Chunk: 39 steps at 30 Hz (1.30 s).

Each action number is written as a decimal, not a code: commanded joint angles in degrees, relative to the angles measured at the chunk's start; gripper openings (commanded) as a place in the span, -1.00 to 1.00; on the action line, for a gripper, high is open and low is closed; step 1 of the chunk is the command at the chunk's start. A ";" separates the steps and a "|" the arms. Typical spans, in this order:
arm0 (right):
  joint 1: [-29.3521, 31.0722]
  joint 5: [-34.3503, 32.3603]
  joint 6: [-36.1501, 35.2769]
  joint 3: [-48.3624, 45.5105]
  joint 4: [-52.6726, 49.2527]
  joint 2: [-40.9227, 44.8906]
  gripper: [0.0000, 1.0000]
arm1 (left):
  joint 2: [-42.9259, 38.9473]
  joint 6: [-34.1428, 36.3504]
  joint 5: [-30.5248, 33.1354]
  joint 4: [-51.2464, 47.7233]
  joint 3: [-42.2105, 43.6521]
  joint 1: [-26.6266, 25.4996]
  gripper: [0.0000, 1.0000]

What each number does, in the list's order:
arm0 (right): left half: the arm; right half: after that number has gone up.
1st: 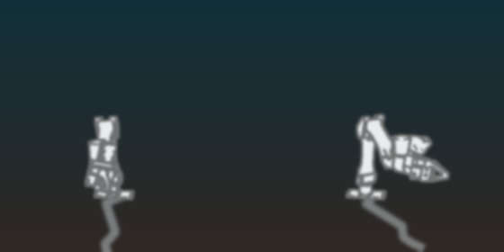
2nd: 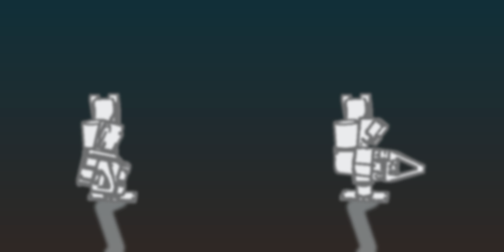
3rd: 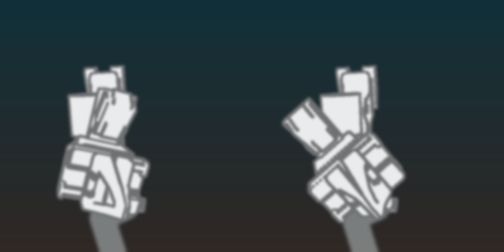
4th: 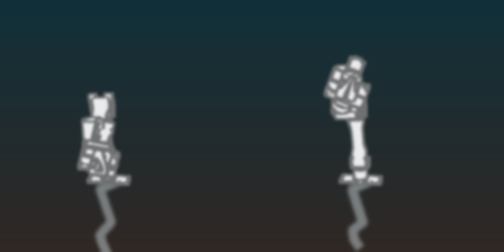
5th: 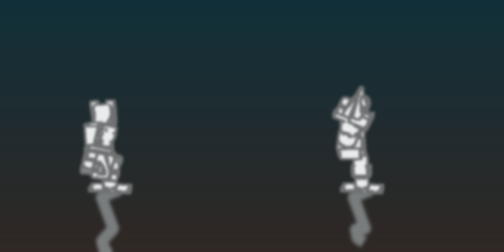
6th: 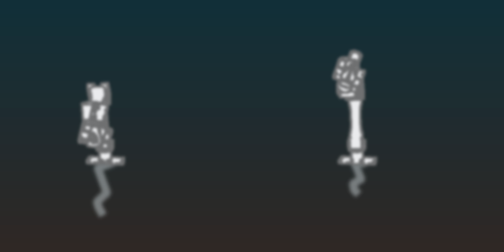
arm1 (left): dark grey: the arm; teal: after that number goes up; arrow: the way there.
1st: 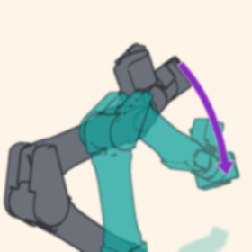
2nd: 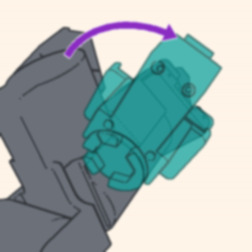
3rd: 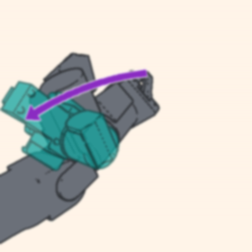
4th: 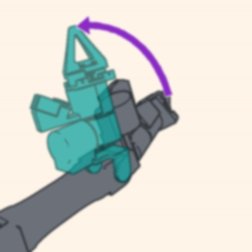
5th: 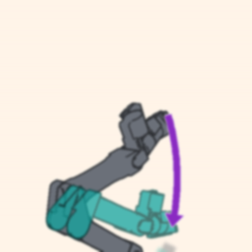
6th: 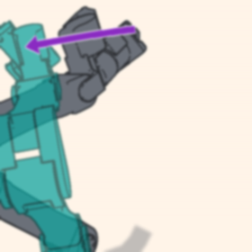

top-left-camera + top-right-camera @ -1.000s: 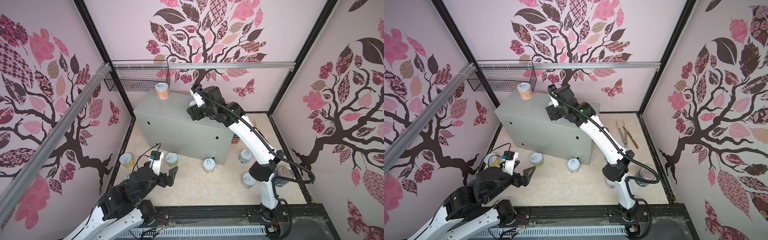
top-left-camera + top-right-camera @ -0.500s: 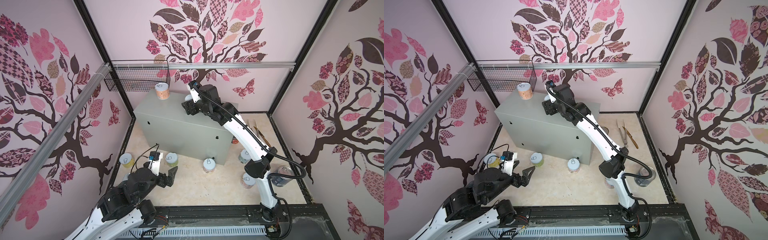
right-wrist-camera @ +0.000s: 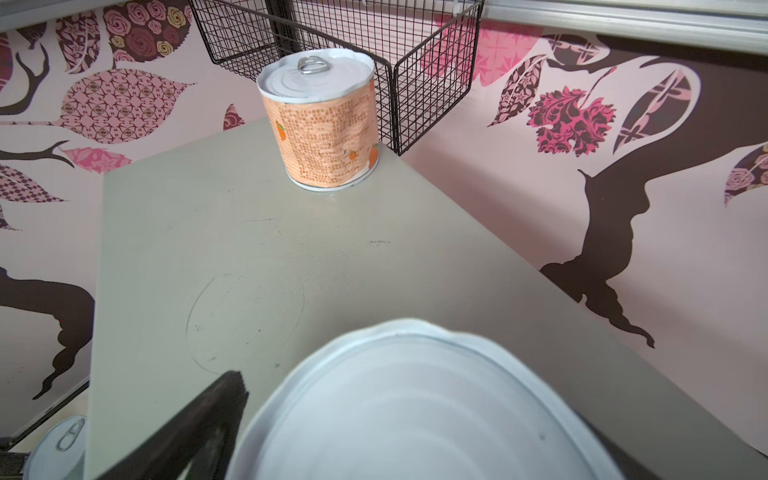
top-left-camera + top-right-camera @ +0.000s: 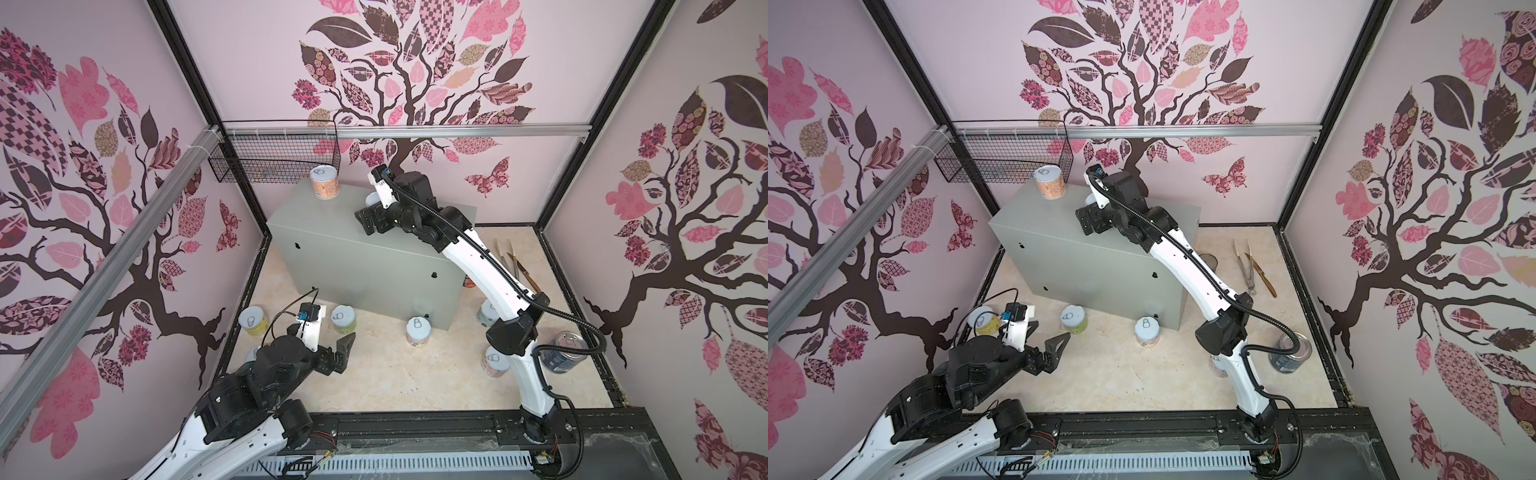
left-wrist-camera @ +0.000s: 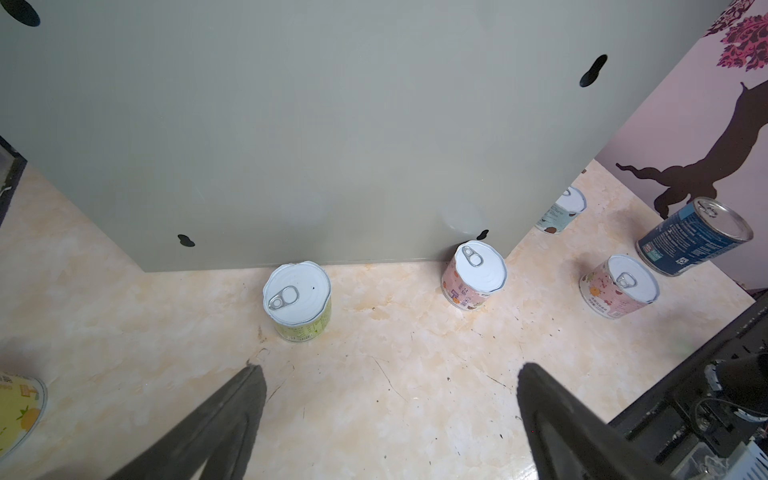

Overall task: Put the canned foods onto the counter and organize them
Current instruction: 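Carry the coconut-labelled can with the right gripper up over the cabinet top, then lower the can beside the orange can on the cabinet top and release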

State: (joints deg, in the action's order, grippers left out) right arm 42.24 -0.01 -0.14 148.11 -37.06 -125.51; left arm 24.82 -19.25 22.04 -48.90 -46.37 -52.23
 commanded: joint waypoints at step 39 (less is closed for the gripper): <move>-0.21 0.66 0.17 -51.65 18.59 39.17 0.70 | 6.07 5.87 -4.49 7.21 -2.53 15.73 0.96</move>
State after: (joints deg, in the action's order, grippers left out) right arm 42.19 0.69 -1.19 96.53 -21.54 -89.14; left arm 30.85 -13.78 23.18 -44.07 -48.05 -38.39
